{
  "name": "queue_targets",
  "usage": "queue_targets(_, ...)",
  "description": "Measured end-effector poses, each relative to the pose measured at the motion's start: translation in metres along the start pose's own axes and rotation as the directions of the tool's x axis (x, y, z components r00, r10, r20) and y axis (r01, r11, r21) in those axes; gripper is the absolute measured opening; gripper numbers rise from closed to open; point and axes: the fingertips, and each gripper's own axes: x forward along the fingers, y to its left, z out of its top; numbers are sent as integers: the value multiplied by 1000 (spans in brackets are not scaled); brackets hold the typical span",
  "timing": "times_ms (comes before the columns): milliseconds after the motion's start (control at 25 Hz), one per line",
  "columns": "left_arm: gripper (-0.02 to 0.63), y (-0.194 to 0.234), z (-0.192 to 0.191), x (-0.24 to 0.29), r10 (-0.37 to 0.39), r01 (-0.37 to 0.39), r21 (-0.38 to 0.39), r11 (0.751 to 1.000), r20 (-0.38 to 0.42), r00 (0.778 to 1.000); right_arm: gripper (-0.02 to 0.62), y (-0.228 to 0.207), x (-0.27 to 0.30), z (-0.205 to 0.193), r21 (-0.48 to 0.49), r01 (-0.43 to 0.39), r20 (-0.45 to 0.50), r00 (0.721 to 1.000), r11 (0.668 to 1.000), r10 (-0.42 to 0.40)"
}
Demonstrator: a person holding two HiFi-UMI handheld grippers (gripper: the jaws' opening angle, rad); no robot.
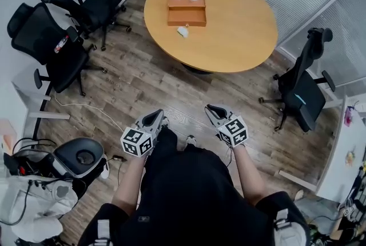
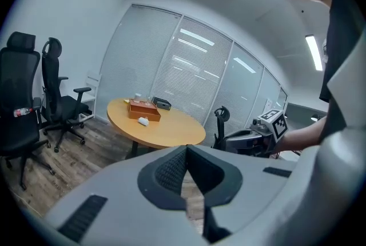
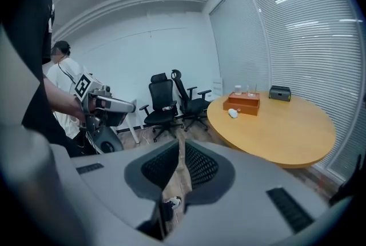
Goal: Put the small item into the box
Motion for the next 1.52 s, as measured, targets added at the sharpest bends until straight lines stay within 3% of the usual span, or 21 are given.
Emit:
queue_targets(800, 6, 75, 57, 42, -117, 118, 30, 993, -25, 993, 28, -25, 68, 49, 69, 140, 46, 989, 988, -144)
queue_targets(1520, 6, 135, 87, 63, -224, 227, 62, 972, -55, 973, 28, -37, 111, 71, 116, 270, 43, 960, 956, -277)
